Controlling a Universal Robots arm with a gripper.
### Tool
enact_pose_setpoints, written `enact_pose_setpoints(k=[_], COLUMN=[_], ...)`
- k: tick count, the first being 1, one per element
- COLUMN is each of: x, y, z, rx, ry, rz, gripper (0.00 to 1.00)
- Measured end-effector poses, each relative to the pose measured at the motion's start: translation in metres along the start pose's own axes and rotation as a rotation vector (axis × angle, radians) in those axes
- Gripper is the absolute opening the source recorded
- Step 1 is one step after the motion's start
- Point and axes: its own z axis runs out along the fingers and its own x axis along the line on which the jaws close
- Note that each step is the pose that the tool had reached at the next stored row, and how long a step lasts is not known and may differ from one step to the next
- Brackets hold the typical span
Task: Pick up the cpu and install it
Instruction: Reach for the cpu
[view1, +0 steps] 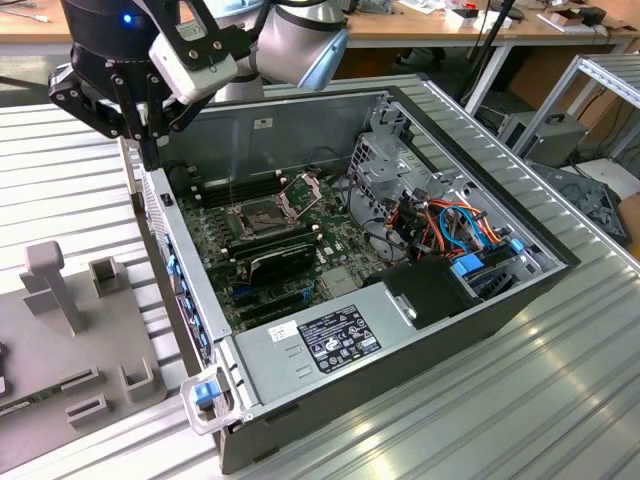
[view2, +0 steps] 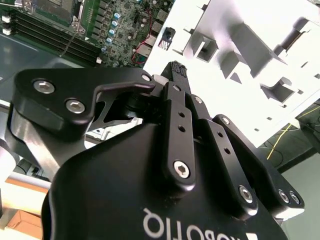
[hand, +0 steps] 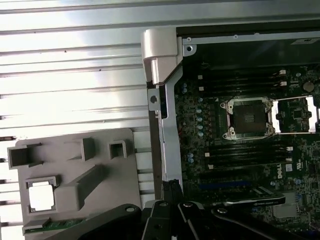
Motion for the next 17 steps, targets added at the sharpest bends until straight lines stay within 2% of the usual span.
enact_pose_setpoints(k=[8, 17], x=[0.0011, 0.0151], y=[-0.0001, -0.0011], z=[0.0, -0.0003], rx=[0.0, 0.0], ry=[0.0, 0.0], rz=[0.0, 0.0], gripper=[0.11, 0.11])
